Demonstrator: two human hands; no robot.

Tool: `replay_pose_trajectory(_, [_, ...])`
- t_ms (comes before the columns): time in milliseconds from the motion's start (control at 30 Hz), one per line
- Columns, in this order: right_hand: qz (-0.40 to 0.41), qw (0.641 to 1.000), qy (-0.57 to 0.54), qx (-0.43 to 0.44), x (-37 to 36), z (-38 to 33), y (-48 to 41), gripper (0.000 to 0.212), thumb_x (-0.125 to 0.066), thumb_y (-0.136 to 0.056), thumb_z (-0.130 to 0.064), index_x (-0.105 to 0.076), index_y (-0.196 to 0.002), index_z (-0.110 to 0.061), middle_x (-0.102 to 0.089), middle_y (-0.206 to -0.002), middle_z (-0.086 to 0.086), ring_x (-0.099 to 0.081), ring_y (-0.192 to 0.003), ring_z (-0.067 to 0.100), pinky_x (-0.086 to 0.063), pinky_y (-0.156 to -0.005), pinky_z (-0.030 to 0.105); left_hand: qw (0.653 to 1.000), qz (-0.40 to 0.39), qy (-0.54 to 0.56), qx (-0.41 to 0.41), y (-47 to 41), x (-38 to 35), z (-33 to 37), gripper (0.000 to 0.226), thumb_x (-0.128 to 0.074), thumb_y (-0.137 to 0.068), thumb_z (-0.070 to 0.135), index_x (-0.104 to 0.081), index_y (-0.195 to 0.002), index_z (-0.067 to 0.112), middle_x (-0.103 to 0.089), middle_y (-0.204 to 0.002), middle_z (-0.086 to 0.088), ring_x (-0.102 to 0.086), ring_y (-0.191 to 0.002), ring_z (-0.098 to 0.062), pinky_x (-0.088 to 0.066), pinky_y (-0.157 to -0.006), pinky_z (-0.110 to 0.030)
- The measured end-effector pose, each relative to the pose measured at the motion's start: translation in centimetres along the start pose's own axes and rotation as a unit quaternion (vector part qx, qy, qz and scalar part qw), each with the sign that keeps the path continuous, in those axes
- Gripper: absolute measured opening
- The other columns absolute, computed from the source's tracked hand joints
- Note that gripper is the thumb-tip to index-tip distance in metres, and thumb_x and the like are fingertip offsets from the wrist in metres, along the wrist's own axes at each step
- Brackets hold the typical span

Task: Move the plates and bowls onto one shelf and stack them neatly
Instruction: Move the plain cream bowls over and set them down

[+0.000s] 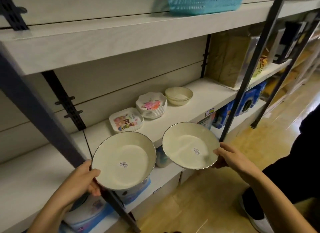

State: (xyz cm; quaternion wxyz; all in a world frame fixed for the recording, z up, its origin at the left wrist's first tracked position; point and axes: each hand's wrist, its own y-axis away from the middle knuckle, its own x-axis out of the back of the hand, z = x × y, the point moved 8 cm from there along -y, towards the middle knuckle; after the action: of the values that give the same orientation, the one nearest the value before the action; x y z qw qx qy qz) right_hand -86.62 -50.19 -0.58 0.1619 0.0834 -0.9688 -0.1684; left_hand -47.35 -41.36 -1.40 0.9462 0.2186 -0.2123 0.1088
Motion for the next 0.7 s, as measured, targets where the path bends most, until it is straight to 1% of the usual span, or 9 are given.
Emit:
replay_pose_trajectory(33, [0.003, 1.000, -0.005, 0.001, 0.6, -0.2, -0.7, 0.016, -0.043, -0.096, -0.009, -0.051, -0.090, -0.022, -0.057, -0.069, 0.012, -0.062, -0.055, 0.016, -0.054, -0.049, 0.016, 1.000, -0.001, -0.002, 0.000, -0.8, -0.5, 0.7, 0.011, -0.044, -0.092, 0.001, -0.051, -0.096, 0.008, -0.063, -0.058, -0.021, -0.058, -0.037, -0.024, -0.046, -0.033, -0.026])
replay_pose_trajectory(100, [0.011, 1.000, -0.001, 0.005, 1.8, -0.7, -2.6, 0.018, -0.044, -0.096, -0.010, -0.052, -0.087, -0.024, -0.058, -0.064, 0.009, -0.061, -0.054, 0.014, -0.055, -0.061, 0.024, 1.000, -0.004, 0.003, -0.001, -2.6, -1.6, 2.1, 0.009, -0.043, -0.093, 0.000, -0.049, -0.093, 0.006, -0.060, -0.060, -0.022, -0.058, -0.034, -0.022, -0.047, -0.032, -0.024])
replay_pose_trajectory(167, [0.013, 1.000, 0.008, 0.004, 2.8, -0.9, -4.8, 0.013, -0.044, -0.096, -0.012, -0.053, -0.092, -0.020, -0.059, -0.063, 0.007, -0.060, -0.056, 0.015, -0.053, -0.069, 0.032, 1.000, -0.008, 0.001, -0.008, -4.4, -2.7, 3.5, 0.011, -0.040, -0.094, 0.000, -0.048, -0.089, 0.006, -0.057, -0.062, -0.020, -0.057, -0.034, -0.020, -0.047, -0.032, -0.024])
replay_pose_trajectory(267, [0.005, 1.000, 0.021, 0.000, 4.5, -1.6, -8.8, 0.011, -0.043, -0.097, -0.013, -0.051, -0.104, -0.014, -0.057, -0.069, 0.008, -0.062, -0.056, 0.013, -0.054, -0.062, 0.023, 1.000, -0.002, -0.001, -0.011, -7.6, -3.8, 5.3, 0.010, -0.041, -0.093, 0.000, -0.049, -0.095, 0.005, -0.057, -0.068, -0.020, -0.056, -0.034, -0.019, -0.047, -0.033, -0.024])
replay_pose_trajectory(367, [0.005, 0.999, 0.034, 0.006, 6.6, -2.9, -13.2, 0.013, -0.043, -0.097, -0.013, -0.055, -0.100, -0.008, -0.056, -0.069, 0.008, -0.064, -0.053, 0.011, -0.055, -0.057, 0.018, 1.000, 0.015, 0.003, -0.013, -10.7, -4.7, 7.4, 0.011, -0.042, -0.092, -0.001, -0.047, -0.100, 0.004, -0.059, -0.067, -0.018, -0.057, -0.035, -0.020, -0.047, -0.035, -0.025])
replay_pose_trajectory(433, [0.012, 0.999, 0.037, 0.005, 7.8, -3.7, -16.0, 0.014, -0.043, -0.097, -0.014, -0.055, -0.096, -0.007, -0.058, -0.072, 0.008, -0.063, -0.057, 0.011, -0.053, -0.053, 0.015, 0.999, 0.027, 0.005, -0.017, -12.6, -5.3, 8.8, 0.013, -0.041, -0.092, -0.001, -0.046, -0.102, 0.005, -0.061, -0.063, -0.017, -0.057, -0.035, -0.021, -0.046, -0.034, -0.024])
replay_pose_trajectory(567, [0.021, 0.999, 0.035, 0.006, 9.0, -5.0, -21.3, 0.020, -0.043, -0.098, -0.017, -0.052, -0.107, -0.001, -0.057, -0.078, 0.008, -0.061, -0.064, 0.013, -0.050, -0.054, 0.017, 0.999, 0.043, 0.005, -0.007, -15.4, -6.5, 11.1, 0.020, -0.042, -0.092, -0.001, -0.046, -0.110, 0.005, -0.063, -0.065, -0.022, -0.057, -0.034, -0.020, -0.045, -0.035, -0.025])
replay_pose_trajectory(633, [0.028, 0.999, 0.043, 0.011, 9.5, -5.6, -23.8, 0.021, -0.044, -0.097, -0.018, -0.049, -0.107, 0.000, -0.055, -0.077, 0.005, -0.057, -0.064, 0.011, -0.045, -0.053, 0.016, 0.998, 0.056, 0.016, 0.000, -16.3, -6.9, 11.9, 0.022, -0.041, -0.092, -0.001, -0.045, -0.114, 0.000, -0.061, -0.064, -0.023, -0.056, -0.032, -0.018, -0.045, -0.032, -0.023])
replay_pose_trajectory(700, [0.021, 0.999, 0.032, 0.012, 9.6, -6.3, -26.5, 0.018, -0.042, -0.098, -0.016, -0.047, -0.106, 0.000, -0.059, -0.075, 0.007, -0.059, -0.064, 0.013, -0.046, -0.055, 0.019, 0.997, 0.075, 0.018, 0.004, -17.1, -7.3, 12.7, 0.025, -0.041, -0.093, 0.000, -0.044, -0.118, -0.002, -0.061, -0.061, -0.022, -0.056, -0.031, -0.017, -0.044, -0.031, -0.020])
